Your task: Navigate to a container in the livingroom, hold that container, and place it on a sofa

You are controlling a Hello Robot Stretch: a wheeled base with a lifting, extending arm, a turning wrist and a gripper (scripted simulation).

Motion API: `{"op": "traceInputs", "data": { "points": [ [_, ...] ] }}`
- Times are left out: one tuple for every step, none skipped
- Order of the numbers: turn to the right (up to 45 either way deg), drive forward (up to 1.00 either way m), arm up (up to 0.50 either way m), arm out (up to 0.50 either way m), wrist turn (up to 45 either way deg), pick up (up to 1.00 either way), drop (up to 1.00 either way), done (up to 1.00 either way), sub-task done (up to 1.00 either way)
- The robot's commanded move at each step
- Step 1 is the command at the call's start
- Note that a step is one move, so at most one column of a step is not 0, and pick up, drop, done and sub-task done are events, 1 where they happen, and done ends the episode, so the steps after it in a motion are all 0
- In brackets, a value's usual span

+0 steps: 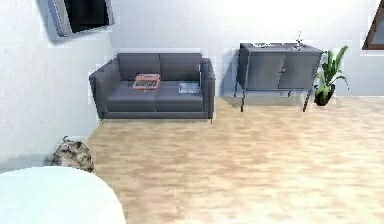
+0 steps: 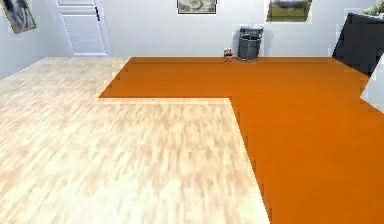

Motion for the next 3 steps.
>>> {"op": "traceInputs", "data": {
  "points": [
    [0.0, 0.35, 0.0, 0.0, 0.0, 0.0, 0.0, 0.0, 0.0],
    [-45.0, 0.0, 0.0, 0.0, 0.0, 0.0, 0.0, 0.0, 0.0],
    [-45.0, 0.0, 0.0, 0.0, 0.0, 0.0, 0.0, 0.0, 0.0]
  ]
}}
